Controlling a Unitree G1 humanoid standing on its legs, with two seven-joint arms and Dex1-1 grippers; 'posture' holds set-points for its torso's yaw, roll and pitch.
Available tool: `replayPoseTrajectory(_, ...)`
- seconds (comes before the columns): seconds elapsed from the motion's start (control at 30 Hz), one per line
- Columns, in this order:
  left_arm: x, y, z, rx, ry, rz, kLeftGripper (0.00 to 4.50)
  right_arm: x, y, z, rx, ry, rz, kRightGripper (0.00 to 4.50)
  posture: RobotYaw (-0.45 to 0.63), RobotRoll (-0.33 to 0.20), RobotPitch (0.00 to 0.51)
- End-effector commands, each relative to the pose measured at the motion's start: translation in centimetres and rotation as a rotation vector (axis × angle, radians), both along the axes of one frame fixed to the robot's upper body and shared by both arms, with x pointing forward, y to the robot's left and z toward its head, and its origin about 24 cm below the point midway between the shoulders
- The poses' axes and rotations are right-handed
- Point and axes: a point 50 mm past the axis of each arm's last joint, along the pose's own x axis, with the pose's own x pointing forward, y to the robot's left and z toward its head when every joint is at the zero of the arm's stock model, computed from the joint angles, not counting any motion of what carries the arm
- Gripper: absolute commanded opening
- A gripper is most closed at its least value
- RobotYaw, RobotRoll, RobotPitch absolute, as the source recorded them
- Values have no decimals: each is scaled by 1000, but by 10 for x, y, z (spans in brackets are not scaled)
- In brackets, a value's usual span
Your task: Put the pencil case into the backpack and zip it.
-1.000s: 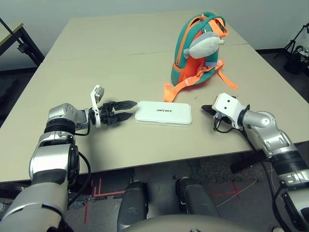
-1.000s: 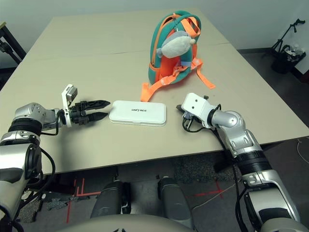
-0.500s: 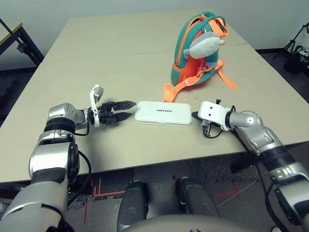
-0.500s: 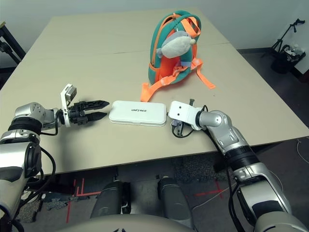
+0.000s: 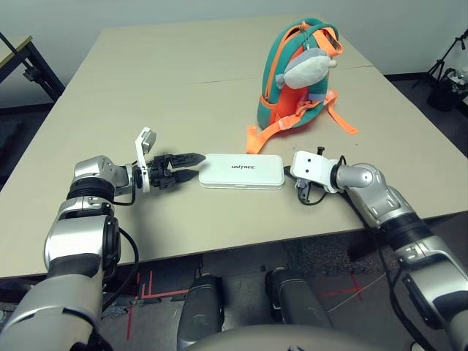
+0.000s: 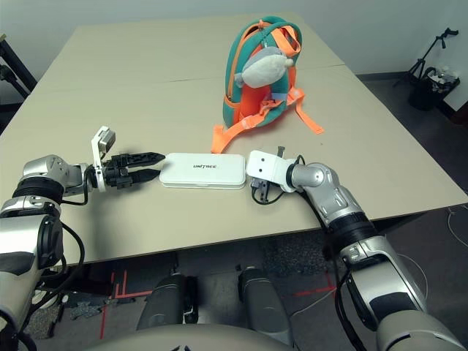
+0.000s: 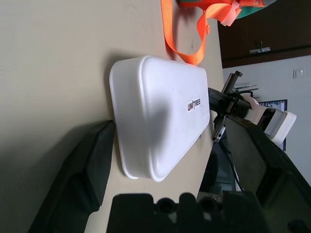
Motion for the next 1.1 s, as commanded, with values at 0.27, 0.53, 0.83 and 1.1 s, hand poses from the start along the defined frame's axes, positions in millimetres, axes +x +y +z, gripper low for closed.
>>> replayPoseTrajectory(0.27, 5, 2, -1, 79, -101, -23, 4500, -2, 20, -4, 2, 4, 83, 35, -120, 0, 74)
replayPoseTrajectory(0.53, 3, 1, -3, 69, -96, -37, 4500, -4, 24, -4, 6, 5, 100, 35, -119, 0, 72)
replayPoseTrajectory(0.83, 3, -1, -7, 87, -97, -45, 2370, -5, 30, -4, 20, 3, 117, 0, -119, 0, 70)
replayPoseTrajectory(1.1, 4, -2, -5, 61, -130, -44, 1463, -4, 28, -2, 34, 9, 103, 0, -118, 0, 71)
